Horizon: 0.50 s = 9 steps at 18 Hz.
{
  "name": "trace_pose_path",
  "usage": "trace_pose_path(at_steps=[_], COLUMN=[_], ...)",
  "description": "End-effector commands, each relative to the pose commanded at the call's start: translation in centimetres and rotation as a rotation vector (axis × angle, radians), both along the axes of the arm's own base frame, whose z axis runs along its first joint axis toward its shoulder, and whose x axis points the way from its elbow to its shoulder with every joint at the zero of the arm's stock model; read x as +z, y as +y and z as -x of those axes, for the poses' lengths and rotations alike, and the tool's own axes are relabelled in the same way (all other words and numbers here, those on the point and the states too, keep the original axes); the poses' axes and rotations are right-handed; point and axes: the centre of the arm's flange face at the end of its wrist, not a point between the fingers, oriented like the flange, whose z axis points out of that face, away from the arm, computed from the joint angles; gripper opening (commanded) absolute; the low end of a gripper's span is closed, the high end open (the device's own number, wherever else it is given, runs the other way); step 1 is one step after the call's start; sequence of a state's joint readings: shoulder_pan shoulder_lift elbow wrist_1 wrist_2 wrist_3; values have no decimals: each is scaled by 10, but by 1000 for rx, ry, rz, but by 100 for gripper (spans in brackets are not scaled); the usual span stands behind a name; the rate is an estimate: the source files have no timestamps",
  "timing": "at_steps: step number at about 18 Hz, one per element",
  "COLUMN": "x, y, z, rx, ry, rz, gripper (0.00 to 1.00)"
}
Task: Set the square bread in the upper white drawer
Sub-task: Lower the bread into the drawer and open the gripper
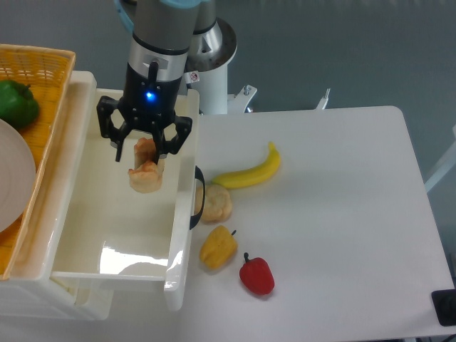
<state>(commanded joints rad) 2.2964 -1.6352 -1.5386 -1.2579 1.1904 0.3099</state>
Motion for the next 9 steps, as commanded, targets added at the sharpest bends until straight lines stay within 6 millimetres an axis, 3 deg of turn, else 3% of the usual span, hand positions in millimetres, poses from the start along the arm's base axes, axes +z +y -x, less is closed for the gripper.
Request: trace_pose_path(at_steps=[3, 5, 9], x=[-11, -17, -27], y=[7, 11, 18], z=[-1, -2, 0], rx=[-23, -57, -81], ry=[-7, -1, -12], rz=[13, 18, 24], gripper=[86, 97, 99])
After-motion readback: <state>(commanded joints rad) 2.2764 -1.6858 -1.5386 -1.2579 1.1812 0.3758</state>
